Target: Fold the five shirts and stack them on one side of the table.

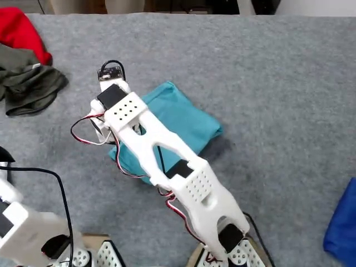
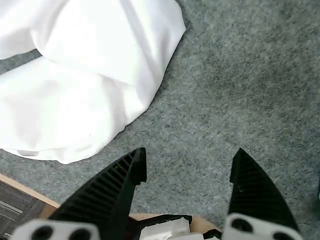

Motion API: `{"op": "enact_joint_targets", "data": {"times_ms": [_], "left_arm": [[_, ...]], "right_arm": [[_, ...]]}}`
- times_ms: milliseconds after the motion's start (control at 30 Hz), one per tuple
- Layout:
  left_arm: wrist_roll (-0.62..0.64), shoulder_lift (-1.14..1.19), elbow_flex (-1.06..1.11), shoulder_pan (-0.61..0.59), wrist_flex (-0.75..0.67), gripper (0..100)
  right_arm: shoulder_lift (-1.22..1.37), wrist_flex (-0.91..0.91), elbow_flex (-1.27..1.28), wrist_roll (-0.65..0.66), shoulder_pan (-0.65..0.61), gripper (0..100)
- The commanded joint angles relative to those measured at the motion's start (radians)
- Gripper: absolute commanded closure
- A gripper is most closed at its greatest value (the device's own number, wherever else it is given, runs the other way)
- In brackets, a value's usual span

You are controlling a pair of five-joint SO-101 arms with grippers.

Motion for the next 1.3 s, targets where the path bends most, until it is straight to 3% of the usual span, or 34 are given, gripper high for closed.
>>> {"op": "enact_joint_targets", "data": {"times_ms": [0,400,567,667,1033,1267], "left_arm": [[-0.011,-0.048,0.003,0.006,-0.012,72],[-0.011,-0.048,0.003,0.032,-0.012,72],[-0.011,-0.042,0.003,0.032,-0.012,72],[-0.011,-0.041,0.003,0.032,-0.012,72],[-0.011,-0.045,0.003,0.035,-0.012,72],[-0.003,-0.041,0.005,0.107,-0.008,72]], "right_arm": [[0.019,-0.006,-0.111,-0.015,-0.010,85.2],[0.217,0.026,-0.248,-0.015,-0.073,85.3],[0.214,0.078,-0.314,-0.006,-0.068,98.2],[0.214,0.080,-0.332,-0.008,-0.051,98.8],[0.091,0.080,-0.541,0.049,0.059,99.2],[-0.096,0.080,-0.662,0.126,0.269,99.3]]}}
